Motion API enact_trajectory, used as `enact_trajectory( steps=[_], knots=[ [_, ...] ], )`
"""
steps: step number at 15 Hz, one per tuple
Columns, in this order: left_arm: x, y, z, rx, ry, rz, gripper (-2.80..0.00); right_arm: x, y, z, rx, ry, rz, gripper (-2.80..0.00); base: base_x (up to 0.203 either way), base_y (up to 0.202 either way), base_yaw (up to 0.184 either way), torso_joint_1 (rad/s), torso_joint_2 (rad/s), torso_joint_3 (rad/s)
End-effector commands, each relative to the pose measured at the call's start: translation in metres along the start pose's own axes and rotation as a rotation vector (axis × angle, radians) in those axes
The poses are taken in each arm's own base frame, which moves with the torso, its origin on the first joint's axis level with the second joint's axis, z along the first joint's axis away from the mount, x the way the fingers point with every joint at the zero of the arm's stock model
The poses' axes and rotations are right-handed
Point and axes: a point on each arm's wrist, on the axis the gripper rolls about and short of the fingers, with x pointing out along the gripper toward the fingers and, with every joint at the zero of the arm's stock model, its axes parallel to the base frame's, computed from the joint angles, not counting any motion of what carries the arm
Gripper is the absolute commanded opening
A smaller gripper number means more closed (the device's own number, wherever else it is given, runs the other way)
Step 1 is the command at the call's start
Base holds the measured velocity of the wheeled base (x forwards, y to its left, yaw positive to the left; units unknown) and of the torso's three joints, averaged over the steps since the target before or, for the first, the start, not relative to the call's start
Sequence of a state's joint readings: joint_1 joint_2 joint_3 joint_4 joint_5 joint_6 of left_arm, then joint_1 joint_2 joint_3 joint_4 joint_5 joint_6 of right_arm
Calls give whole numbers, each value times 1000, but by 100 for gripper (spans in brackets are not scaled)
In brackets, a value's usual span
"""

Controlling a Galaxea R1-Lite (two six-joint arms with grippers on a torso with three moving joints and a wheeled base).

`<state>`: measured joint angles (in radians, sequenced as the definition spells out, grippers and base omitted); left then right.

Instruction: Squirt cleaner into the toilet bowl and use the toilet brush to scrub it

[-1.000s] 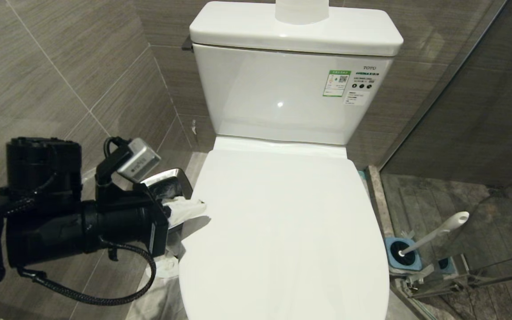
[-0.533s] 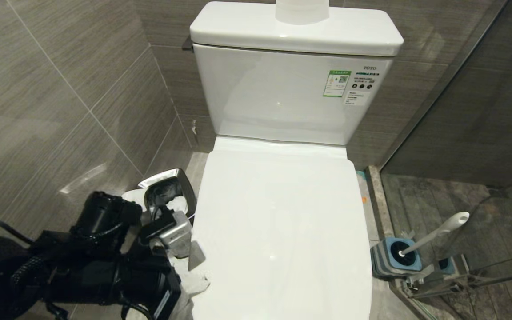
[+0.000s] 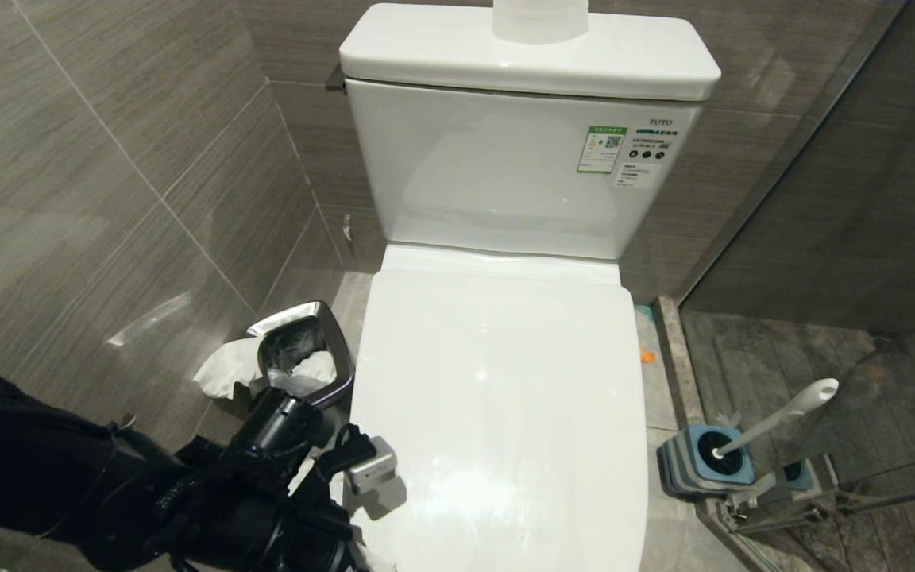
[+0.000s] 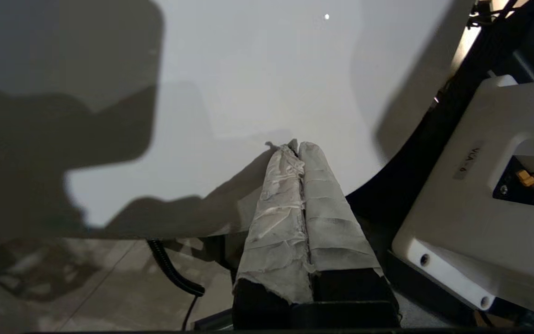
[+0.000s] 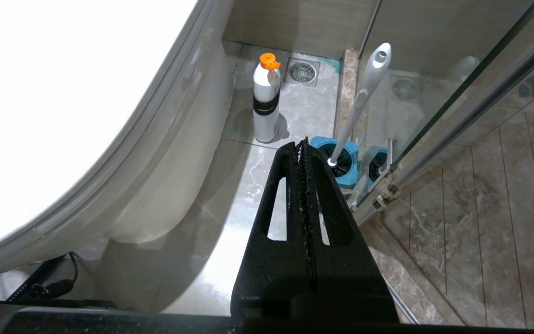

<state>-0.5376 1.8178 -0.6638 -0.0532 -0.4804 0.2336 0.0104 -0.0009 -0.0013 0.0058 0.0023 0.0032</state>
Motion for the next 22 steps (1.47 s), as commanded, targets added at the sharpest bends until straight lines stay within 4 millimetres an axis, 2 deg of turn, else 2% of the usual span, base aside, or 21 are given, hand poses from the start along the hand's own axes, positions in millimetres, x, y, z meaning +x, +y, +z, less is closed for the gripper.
enact_trajectory(
  steps=[1,4,7,10,14,16,17,18,19,21,22],
  knots=[
    [14,4,-1,-13,48,-11,-280,0,0,0,0,2,1,-280,0,0,0,0,0,0],
    [8,5,4,-6,17,0,-280,0,0,0,0,1,1,-280,0,0,0,0,0,0],
    [-36,0,15,28,-141,61,-280,0,0,0,0,1,1,-280,0,0,0,0,0,0],
    [-100,-24,28,69,-378,97,-280,0,0,0,0,1,1,-280,0,0,0,0,0,0],
    [-202,-63,96,79,-705,91,-280,0,0,0,0,2,1,-280,0,0,0,0,0,0],
    [-255,-96,118,75,-790,37,-280,0,0,0,0,2,1,-280,0,0,0,0,0,0],
    [-273,-118,122,87,-803,-12,-280,0,0,0,0,1,1,-280,0,0,0,0,0,0],
    [-283,-144,123,125,-808,-69,-280,0,0,0,0,1,1,-280,0,0,0,0,0,0],
    [-285,-165,123,173,-808,-67,-280,0,0,0,0,2,1,-280,0,0,0,0,0,0],
    [-284,-179,124,281,-830,59,-280,0,0,0,0,1,1,-280,0,0,0,0,0,0],
    [-291,-177,127,315,-877,143,-280,0,0,0,0,2,1,-280,0,0,0,0,0,0]
  ],
)
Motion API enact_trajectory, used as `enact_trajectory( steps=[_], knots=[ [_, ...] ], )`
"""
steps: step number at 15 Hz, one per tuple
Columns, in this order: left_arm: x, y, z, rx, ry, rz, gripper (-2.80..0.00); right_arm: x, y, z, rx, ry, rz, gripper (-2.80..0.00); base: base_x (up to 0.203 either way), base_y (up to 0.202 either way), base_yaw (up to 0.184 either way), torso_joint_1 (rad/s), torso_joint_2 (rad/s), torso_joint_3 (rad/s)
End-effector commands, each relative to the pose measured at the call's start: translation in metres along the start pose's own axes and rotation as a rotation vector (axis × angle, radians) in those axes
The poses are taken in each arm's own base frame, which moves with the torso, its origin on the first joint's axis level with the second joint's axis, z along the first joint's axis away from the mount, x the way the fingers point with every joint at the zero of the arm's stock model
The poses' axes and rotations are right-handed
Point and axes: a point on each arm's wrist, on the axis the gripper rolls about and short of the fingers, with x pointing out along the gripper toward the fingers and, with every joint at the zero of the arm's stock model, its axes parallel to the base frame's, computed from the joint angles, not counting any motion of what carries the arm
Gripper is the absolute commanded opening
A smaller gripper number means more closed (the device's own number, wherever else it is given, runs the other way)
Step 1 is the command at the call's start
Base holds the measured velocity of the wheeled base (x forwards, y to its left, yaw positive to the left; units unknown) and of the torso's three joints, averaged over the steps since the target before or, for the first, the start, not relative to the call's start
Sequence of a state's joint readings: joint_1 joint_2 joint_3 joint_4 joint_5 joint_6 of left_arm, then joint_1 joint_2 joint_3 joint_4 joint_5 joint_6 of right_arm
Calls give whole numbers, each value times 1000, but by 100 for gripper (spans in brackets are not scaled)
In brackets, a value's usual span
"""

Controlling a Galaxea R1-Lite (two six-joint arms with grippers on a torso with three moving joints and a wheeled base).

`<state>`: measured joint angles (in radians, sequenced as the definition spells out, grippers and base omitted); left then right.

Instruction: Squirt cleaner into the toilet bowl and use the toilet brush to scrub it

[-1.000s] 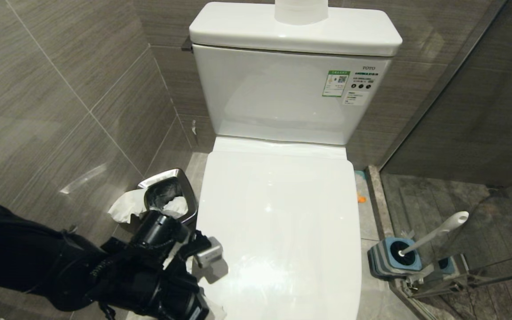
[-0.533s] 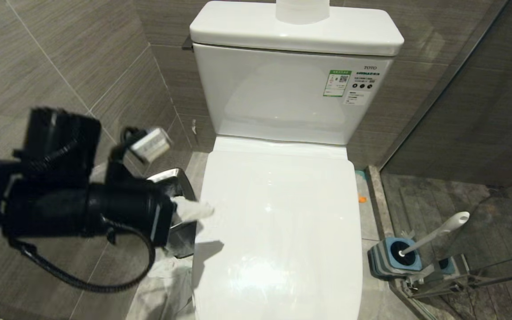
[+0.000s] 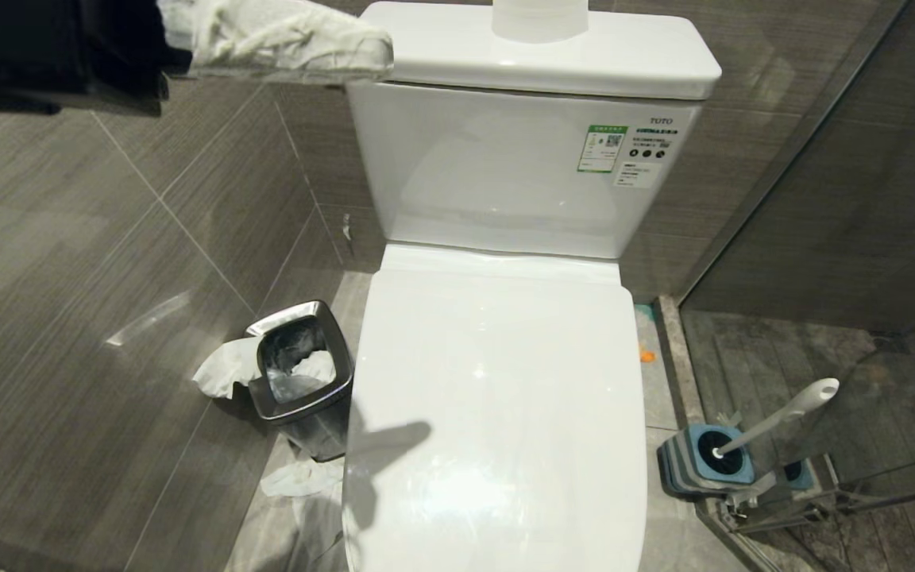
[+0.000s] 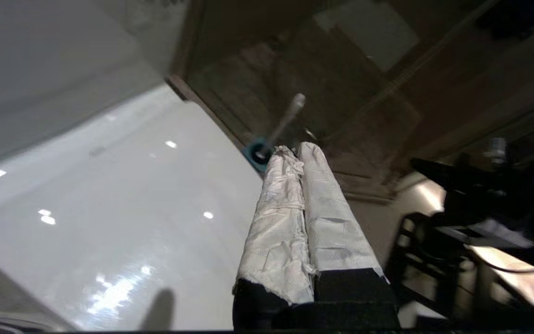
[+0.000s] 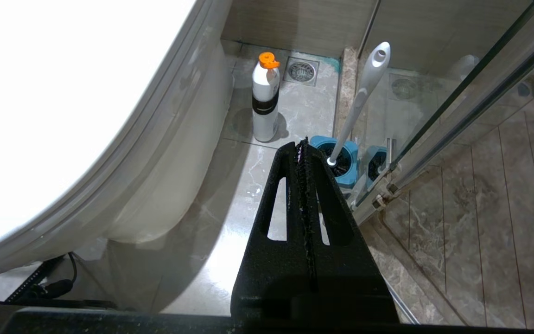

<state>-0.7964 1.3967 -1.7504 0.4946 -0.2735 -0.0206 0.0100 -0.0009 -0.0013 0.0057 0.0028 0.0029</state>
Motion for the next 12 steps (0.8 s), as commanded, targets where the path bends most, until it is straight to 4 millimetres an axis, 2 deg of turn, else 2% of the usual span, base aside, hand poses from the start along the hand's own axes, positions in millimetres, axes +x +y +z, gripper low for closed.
enact_trajectory(
  steps=[1,2,3,5,7,9,12],
  knots=[
    [-13,4,16,130,-95,153,-280,0,0,0,0,1,0,-280,0,0,0,0,0,0],
    [-32,13,22,163,-132,278,-280,0,0,0,0,1,0,-280,0,0,0,0,0,0],
    [-60,11,23,186,-163,361,-280,0,0,0,0,1,1,-280,0,0,0,0,0,0],
    [-124,-10,10,211,-200,501,-280,0,0,0,0,2,1,-280,0,0,0,0,0,0],
    [-167,-37,-19,198,-215,589,-280,0,0,0,0,1,1,-280,0,0,0,0,0,0],
    [-187,-57,-60,192,-234,662,-280,0,0,0,0,1,1,-280,0,0,0,0,0,0],
    [-210,-94,-113,266,-379,763,-280,0,0,0,0,1,1,-280,0,0,0,0,0,0]
  ],
)
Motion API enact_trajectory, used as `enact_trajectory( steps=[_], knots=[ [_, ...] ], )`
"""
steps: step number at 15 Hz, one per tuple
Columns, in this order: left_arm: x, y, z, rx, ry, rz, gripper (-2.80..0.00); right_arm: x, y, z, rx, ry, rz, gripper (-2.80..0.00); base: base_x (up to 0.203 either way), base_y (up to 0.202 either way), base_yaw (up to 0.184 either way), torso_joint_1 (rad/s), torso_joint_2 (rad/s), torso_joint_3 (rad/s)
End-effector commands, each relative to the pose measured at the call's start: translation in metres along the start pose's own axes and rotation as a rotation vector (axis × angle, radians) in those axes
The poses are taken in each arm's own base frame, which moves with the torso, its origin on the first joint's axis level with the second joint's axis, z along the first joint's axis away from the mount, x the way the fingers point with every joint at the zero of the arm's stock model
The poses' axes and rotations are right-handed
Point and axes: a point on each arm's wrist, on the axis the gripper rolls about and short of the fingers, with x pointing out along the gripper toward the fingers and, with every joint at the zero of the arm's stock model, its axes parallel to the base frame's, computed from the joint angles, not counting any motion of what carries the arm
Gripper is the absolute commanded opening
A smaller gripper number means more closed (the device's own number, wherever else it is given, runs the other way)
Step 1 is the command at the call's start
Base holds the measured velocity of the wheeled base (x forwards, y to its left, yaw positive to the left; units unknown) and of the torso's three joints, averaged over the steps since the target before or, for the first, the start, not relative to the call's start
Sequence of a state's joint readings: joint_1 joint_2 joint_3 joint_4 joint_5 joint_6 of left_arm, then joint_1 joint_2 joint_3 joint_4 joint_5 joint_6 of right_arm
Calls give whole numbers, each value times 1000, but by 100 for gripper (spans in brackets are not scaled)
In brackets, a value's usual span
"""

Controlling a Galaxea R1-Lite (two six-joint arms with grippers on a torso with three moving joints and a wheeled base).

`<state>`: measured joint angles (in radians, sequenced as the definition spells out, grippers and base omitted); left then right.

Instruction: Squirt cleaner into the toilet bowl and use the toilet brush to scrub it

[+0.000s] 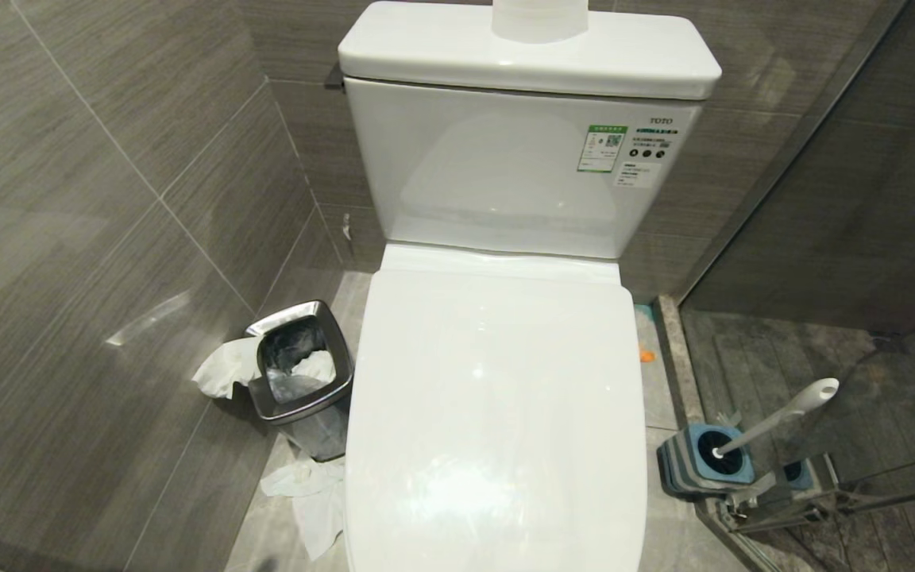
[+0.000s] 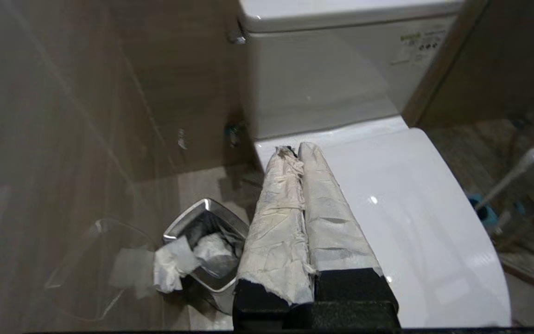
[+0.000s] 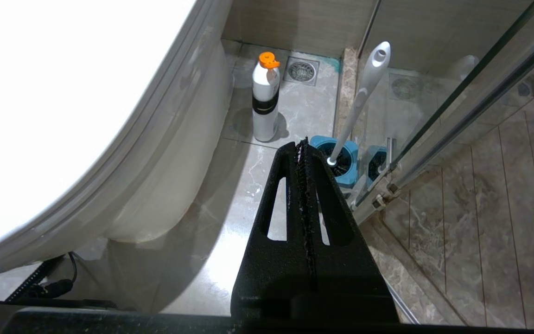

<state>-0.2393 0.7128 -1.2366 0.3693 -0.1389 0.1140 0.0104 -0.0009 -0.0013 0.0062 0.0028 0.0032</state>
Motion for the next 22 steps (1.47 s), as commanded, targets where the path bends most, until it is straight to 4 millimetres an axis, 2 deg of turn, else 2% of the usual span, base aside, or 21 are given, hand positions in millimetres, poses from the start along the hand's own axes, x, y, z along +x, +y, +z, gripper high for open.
enact_trajectory(
  steps=[1,2,3,5,7,9,12,15,18,19,22],
  knots=[
    [-74,-20,-32,47,-173,91,-280,0,0,0,0,1,1,-280,0,0,0,0,0,0],
    [-85,-26,-46,61,-203,121,-280,0,0,0,0,1,1,-280,0,0,0,0,0,0],
    [-88,-30,-58,70,-225,165,-280,0,0,0,0,1,1,-280,0,0,0,0,0,0],
    [-80,-28,-70,59,-230,300,-280,0,0,0,0,1,1,-280,0,0,0,0,0,0],
    [-68,-26,-85,62,-209,340,-280,0,0,0,0,1,1,-280,0,0,0,0,0,0],
    [-60,-32,-104,93,-151,380,-280,0,0,0,0,1,1,-280,0,0,0,0,0,0],
    [-48,-33,-154,98,-56,335,-280,0,0,0,0,1,1,-280,0,0,0,0,0,0],
    [-64,-43,-202,141,-92,311,-280,0,0,0,1,1,1,-280,0,0,0,0,0,0],
    [-53,-43,-260,144,61,283,-280,0,0,0,0,1,1,-280,0,0,0,0,0,0],
    [-52,-43,-274,150,123,278,-280,0,0,0,1,2,1,-280,0,0,0,0,0,0],
    [-52,-43,-278,177,190,272,-280,0,0,0,0,1,1,-280,0,0,0,0,0,0]
  ],
)
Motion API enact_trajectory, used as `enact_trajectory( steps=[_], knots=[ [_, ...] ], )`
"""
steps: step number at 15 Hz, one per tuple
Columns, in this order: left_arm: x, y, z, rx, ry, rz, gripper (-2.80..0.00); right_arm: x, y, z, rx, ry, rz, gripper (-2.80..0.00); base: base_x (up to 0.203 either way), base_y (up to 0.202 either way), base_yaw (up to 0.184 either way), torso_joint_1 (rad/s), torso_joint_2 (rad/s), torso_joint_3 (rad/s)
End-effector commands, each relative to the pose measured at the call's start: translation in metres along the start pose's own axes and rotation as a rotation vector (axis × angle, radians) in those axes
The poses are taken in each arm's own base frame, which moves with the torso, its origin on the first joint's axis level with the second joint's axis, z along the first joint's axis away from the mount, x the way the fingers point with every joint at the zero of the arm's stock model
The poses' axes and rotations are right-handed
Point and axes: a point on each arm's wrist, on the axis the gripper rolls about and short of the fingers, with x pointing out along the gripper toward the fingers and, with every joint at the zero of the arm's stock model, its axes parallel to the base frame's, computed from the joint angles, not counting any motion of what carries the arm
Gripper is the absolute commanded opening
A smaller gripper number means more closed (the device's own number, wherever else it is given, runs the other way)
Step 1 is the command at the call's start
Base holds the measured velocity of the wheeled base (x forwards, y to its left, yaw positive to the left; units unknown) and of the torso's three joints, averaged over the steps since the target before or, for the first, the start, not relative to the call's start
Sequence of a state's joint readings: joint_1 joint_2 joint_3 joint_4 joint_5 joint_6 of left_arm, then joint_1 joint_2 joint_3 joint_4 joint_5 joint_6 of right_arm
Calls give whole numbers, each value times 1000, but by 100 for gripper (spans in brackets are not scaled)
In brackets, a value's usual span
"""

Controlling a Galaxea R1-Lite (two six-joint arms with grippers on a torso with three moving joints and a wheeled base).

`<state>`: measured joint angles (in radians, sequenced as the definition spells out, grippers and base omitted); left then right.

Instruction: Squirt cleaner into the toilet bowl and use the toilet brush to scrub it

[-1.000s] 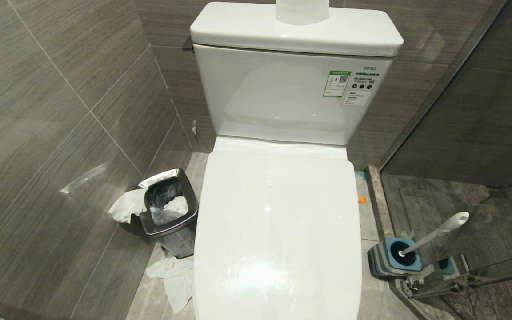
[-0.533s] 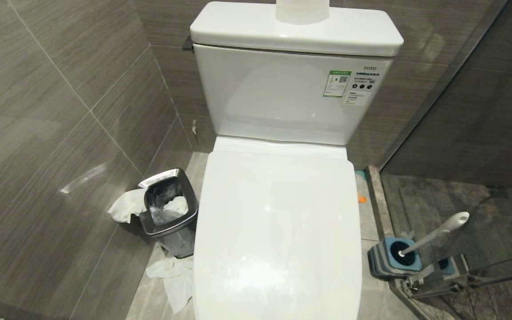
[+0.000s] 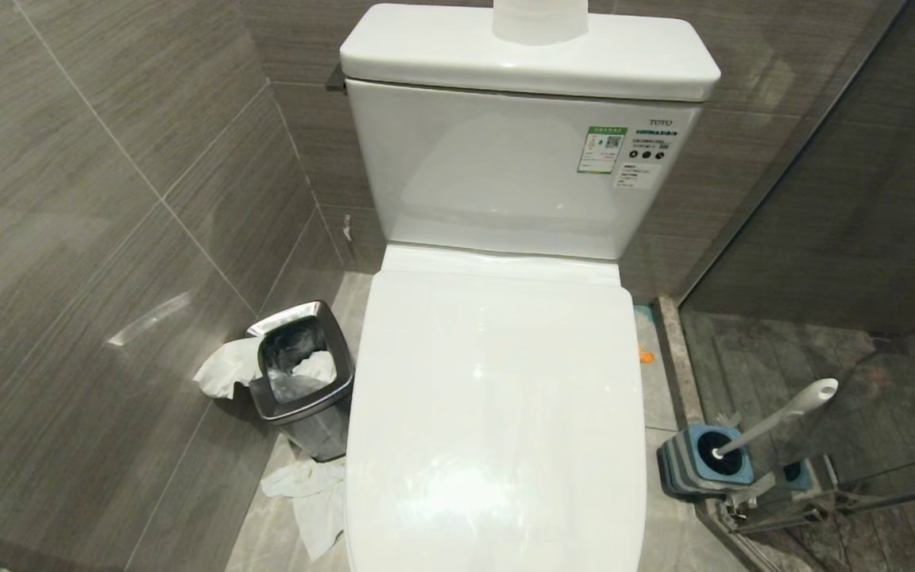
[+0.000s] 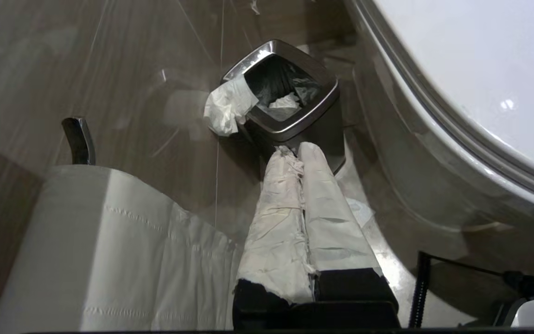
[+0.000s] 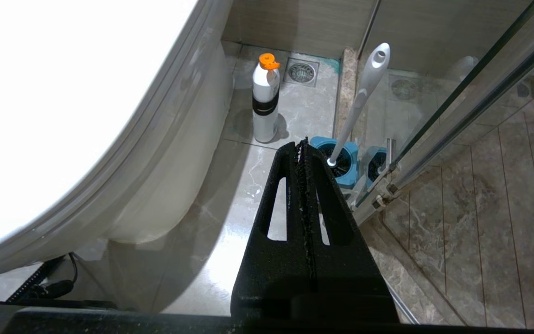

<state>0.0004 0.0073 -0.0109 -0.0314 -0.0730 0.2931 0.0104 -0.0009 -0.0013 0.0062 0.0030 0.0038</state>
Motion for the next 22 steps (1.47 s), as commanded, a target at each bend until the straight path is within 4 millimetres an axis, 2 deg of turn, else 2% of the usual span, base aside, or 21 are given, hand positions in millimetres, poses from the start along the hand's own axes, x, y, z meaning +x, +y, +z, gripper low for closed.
enact_trajectory(
  steps=[1,3,22],
  knots=[
    [0,-1,-5,-47,29,-13,-280,0,0,0,1,1,-1,-280,0,0,0,0,0,0],
    [-2,-2,-8,-185,122,-22,-280,0,0,0,-1,1,0,-280,0,0,0,0,0,0],
    [-2,-1,-7,-216,93,-3,-280,0,0,0,35,-1,-6,-280,0,0,0,0,0,0]
  ],
)
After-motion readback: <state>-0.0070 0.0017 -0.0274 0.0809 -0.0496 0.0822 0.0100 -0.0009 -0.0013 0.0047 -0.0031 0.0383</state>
